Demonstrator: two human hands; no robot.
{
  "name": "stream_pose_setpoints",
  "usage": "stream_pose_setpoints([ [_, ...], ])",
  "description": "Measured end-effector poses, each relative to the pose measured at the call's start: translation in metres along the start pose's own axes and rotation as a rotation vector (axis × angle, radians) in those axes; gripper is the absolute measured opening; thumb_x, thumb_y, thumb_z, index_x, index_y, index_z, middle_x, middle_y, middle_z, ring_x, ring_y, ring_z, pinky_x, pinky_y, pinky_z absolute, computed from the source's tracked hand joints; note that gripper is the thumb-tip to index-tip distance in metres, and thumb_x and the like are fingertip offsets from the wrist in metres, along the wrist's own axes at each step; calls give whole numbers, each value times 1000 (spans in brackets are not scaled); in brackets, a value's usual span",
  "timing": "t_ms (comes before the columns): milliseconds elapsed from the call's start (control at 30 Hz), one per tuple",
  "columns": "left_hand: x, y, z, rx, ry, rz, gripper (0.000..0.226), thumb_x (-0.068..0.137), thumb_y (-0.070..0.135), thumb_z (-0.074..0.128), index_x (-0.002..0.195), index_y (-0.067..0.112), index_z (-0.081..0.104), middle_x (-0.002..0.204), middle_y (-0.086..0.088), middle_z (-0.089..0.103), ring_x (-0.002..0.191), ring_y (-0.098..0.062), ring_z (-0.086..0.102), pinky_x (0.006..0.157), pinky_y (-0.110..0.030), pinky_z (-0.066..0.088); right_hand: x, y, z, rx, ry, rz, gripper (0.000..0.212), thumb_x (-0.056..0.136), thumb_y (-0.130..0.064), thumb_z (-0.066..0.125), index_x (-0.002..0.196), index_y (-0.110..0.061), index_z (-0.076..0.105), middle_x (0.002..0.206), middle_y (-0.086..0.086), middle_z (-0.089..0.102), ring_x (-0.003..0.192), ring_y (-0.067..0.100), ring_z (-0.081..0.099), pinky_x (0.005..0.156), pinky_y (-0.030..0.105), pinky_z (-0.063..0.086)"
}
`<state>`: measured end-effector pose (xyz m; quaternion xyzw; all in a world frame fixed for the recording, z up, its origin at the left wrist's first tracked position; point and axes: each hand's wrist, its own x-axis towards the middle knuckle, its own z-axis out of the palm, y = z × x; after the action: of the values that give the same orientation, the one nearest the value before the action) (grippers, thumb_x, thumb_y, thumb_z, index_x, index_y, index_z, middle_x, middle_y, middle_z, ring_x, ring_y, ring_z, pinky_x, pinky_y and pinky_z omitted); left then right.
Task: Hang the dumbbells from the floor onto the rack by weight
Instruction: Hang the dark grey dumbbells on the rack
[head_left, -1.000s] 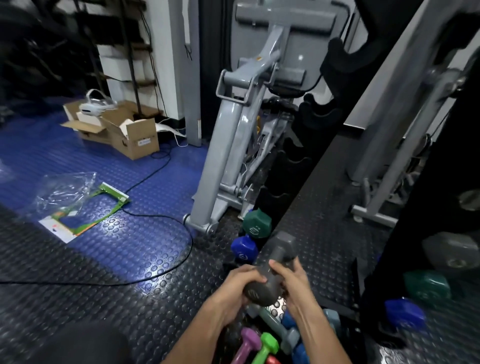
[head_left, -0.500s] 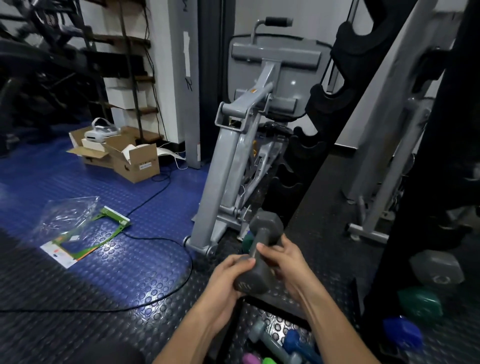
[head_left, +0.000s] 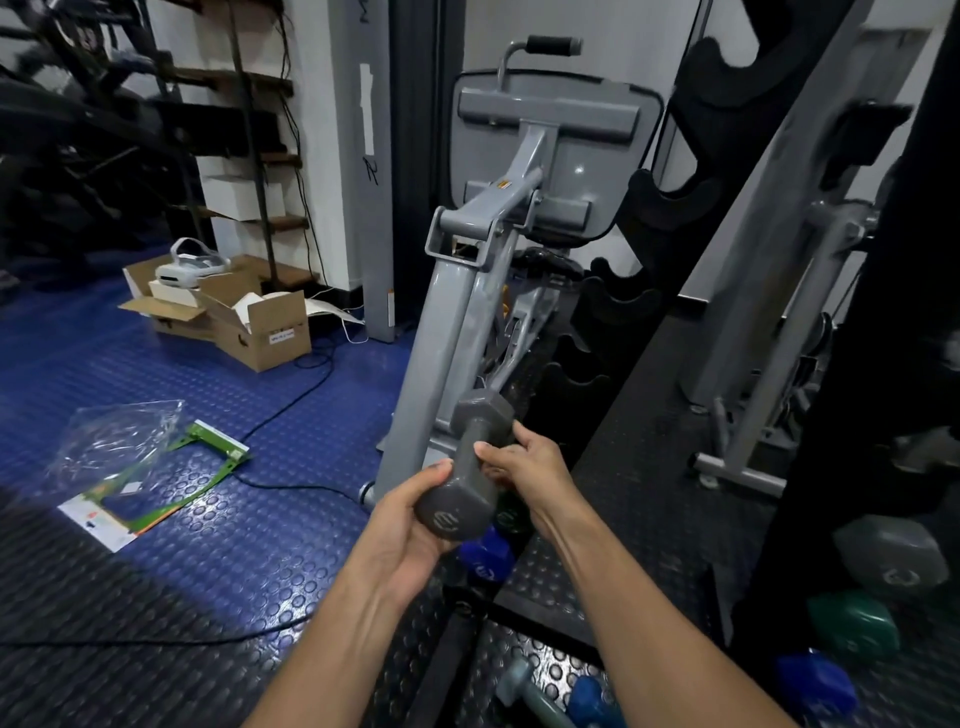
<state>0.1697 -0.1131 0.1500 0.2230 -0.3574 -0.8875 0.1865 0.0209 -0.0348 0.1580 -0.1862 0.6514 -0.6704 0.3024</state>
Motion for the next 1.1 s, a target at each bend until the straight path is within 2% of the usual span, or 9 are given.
stream_pose_setpoints([
  [167,10,1,4,25,44,34,29,85,7,68,112,-3,73,118,-31,69,93,-34,68,80,-42,56,10,4,7,105,-9,0,73,89,-1,75,154,-12,44,72,1,73,70,12,71,63,21,56],
  [267,22,6,13,-21,35,29,50,78,9,73,123,-10,66,127,-32,64,101,-37,65,84,-44,55,15,2,4,197,46,-35,85,89,-1,75,160,-10,28,83,8,74,85,16,75,86,30,61],
  [333,34,9,22,-51,32,33,61,72,11,77,128,-10,63,129,-31,64,98,-35,67,84,-44,56,21,-1,-1,244,80,-30,78,90,-4,74,157,-10,35,100,13,76,100,23,74,102,40,56],
  [500,65,10,37,-123,5,-10,24,87,7,69,109,-3,71,105,-22,72,87,-30,70,81,-42,56,35,-10,-18,132,139,-35,37,94,-13,72,130,-10,69,111,9,78,100,19,75,78,26,60],
  [600,81,6,41,-107,5,-25,32,89,7,69,118,-7,68,109,-24,71,86,-30,70,82,-43,57,28,-3,-30,-80,252,-160,18,99,-25,67,110,-19,79,105,1,79,101,16,74,94,38,59],
  [700,91,3,45,-106,1,-36,39,88,8,69,122,-9,66,113,-26,69,85,-31,70,77,-41,59,5,9,-38,-327,325,-385,28,92,-38,74,118,-28,75,109,-11,75,104,4,70,97,35,58],
  [833,104,3,46,-70,5,-27,33,86,8,72,115,-9,69,103,-25,70,79,-31,71,65,-36,61,-6,28,-32,-622,280,-502,74,76,-28,89,143,-25,58,127,-15,62,116,3,62,102,25,51],
  [933,110,3,47,0,-3,10,43,82,6,75,119,-13,66,103,-26,68,81,-30,69,71,-37,58,-2,31,-24,-643,425,-566,65,77,-7,86,136,-22,62,124,-12,65,113,3,63,102,30,54],
  [1100,125,6,55,78,-1,55,30,82,6,76,107,-9,72,98,-24,69,86,-32,65,78,-38,54,6,28,-16,-589,542,-567,62,78,-2,84,135,-18,64,125,-8,64,109,7,66,98,26,56],
])
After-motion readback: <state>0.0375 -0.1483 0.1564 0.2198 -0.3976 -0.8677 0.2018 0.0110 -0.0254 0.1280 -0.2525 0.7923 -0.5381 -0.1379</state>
